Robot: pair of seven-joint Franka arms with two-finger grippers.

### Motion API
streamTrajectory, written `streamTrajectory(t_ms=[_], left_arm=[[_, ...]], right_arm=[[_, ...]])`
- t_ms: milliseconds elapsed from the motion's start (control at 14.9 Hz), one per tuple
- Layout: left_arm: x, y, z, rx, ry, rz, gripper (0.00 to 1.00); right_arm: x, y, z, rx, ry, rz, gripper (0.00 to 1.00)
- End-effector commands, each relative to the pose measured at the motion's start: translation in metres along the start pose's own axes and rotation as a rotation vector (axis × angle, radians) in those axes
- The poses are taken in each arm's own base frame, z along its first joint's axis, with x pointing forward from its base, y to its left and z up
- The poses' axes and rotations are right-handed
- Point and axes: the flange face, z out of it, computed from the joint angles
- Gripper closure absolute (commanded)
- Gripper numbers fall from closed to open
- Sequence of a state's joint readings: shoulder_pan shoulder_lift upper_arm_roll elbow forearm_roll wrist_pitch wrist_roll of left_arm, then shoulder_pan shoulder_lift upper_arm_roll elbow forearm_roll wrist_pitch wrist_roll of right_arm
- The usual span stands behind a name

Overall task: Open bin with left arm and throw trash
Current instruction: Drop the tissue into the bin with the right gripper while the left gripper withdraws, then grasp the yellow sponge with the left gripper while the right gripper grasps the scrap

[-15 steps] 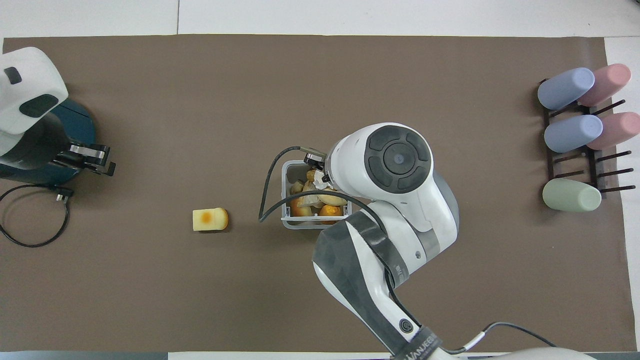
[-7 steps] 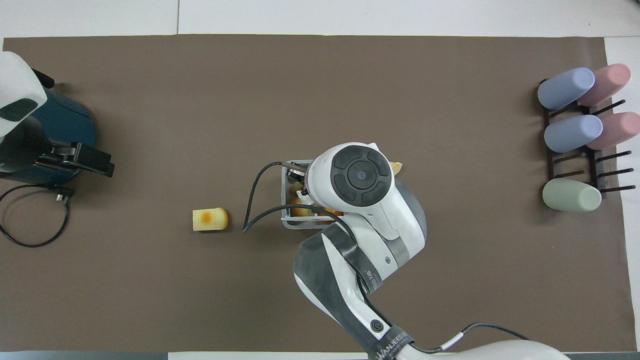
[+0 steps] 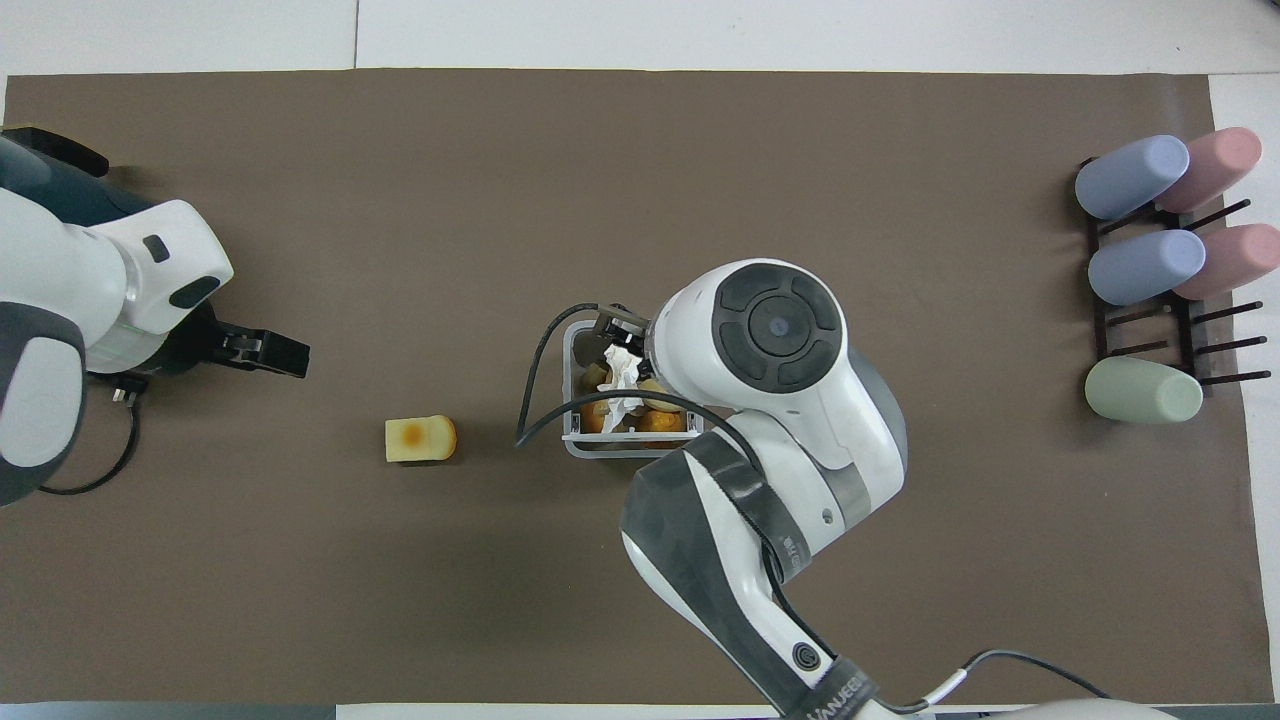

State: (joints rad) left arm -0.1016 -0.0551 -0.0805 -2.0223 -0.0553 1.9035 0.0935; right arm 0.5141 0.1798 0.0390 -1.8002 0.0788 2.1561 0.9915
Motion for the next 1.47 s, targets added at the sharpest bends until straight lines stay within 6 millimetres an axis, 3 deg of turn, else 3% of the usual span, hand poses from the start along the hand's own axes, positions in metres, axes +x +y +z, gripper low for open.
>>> streamTrajectory(t_ms=[0,201,335,535,736,937,1204,1405], left_arm=[[-0.005,0.02,0.044,0.02,0.011,0.018,0.0],[-0.002,0.061,0.099,0.018,0.009,0.002,0.0],[-0.007,0.076,0.115,0.017,0.022,-0.009,0.0],[-0.017,0.074,0.138,0.019,0.02,-0.017,0.0],[-0.025,0.082,0.149,0.018,0.033,-0.14,0.0],[-0.026,0.085,0.151,0.016,0.028,-0.358,0.0],[-0.023,0.08,0.149,0.007,0.037,-0.764,0.0],[-0.022,0.077,0.149,-0.003,0.043,-1.057,0.0]], right_arm=[[0.029,0.027,-0.027,0.005,0.009,-0.023,0.0],[0.069,0.066,-0.05,-0.017,0.022,-0.125,0.0],[0.092,0.095,-0.061,-0.041,0.01,-0.203,0.0],[0.117,0.128,-0.075,-0.065,-0.005,-0.295,0.0],[0.123,0.138,-0.076,-0.098,0.0,-0.329,0.0],[0.122,0.136,-0.059,-0.107,-0.006,-0.367,0.0],[0.122,0.139,0.013,-0.075,0.046,-0.377,0.0],[0.122,0.144,0.04,-0.084,0.032,-0.371,0.0]])
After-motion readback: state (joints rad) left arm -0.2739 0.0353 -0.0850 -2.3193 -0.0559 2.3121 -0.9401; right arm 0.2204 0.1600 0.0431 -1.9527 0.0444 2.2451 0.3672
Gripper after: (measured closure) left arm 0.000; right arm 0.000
